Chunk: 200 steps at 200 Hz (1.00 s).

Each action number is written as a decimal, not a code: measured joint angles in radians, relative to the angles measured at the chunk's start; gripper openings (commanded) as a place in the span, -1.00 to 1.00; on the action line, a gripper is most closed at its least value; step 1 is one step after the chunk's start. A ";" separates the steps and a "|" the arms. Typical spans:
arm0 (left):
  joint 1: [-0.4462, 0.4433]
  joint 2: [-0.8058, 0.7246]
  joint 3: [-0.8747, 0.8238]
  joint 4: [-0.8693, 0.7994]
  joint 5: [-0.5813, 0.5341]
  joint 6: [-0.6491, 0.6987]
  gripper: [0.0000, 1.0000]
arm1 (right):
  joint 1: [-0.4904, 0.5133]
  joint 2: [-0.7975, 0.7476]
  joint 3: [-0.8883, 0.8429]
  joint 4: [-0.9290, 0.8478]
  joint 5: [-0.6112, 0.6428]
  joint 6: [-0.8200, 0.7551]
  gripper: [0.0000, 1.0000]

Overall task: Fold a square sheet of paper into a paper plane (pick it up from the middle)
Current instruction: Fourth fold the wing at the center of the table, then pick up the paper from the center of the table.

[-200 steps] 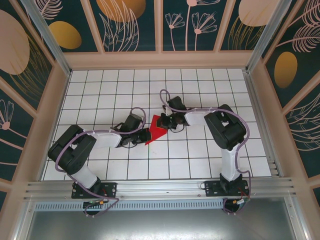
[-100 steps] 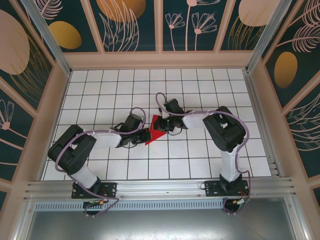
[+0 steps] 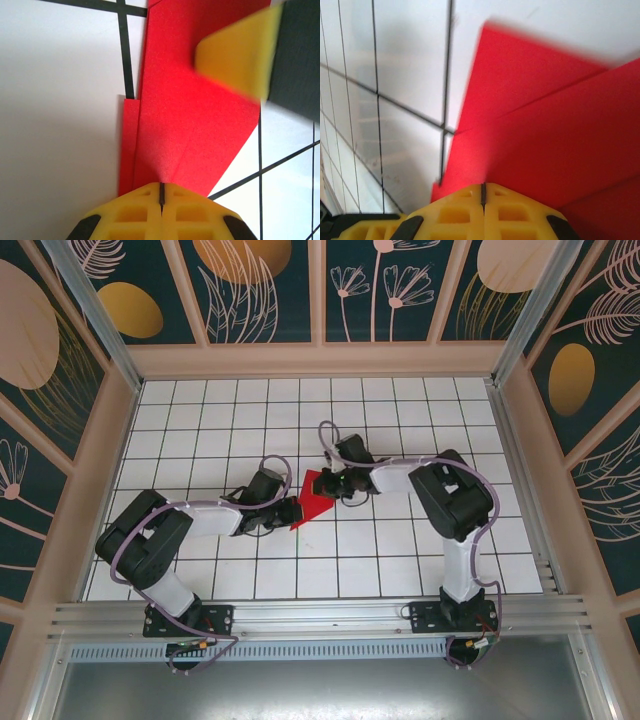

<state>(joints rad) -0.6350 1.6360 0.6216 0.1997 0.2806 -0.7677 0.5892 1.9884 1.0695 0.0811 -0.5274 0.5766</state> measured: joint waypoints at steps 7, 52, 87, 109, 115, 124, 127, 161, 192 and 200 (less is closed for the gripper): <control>0.000 0.000 -0.002 0.006 0.000 0.000 -1.00 | -0.028 0.005 0.005 0.000 -0.007 -0.003 -1.00; 0.000 0.000 -0.007 0.018 0.003 0.000 -1.00 | -0.180 0.031 0.070 -0.025 0.037 -0.021 -0.89; 0.000 -0.003 -0.004 0.016 0.002 0.000 -0.79 | -0.197 -0.012 0.056 -0.040 0.061 0.026 -0.47; 0.000 -0.017 0.005 -0.011 -0.002 -0.006 -0.10 | -0.180 -0.133 -0.037 -0.018 0.048 0.100 -0.20; -0.001 -0.026 0.012 -0.021 -0.005 -0.009 0.08 | -0.173 -0.173 -0.065 -0.009 0.044 0.124 -0.13; -0.002 -0.045 0.021 -0.032 -0.016 -0.022 0.35 | -0.163 -0.220 -0.099 0.006 0.039 0.147 0.01; -0.002 -0.054 0.026 -0.037 -0.022 -0.021 0.43 | -0.159 -0.239 -0.112 0.013 0.037 0.168 0.06; -0.002 -0.172 0.046 -0.047 -0.111 -0.045 0.93 | -0.114 -0.354 -0.225 0.081 0.041 0.263 0.42; 0.005 -0.259 0.047 -0.047 -0.182 -0.045 0.97 | -0.051 -0.369 -0.253 0.098 0.086 0.322 0.65; 0.009 -0.271 0.047 -0.047 -0.195 -0.041 0.97 | -0.030 -0.368 -0.253 0.102 0.097 0.341 0.66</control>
<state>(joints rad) -0.6258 1.3647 0.6682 0.1524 0.0856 -0.8085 0.5591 1.6203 0.8162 0.1829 -0.4301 0.9173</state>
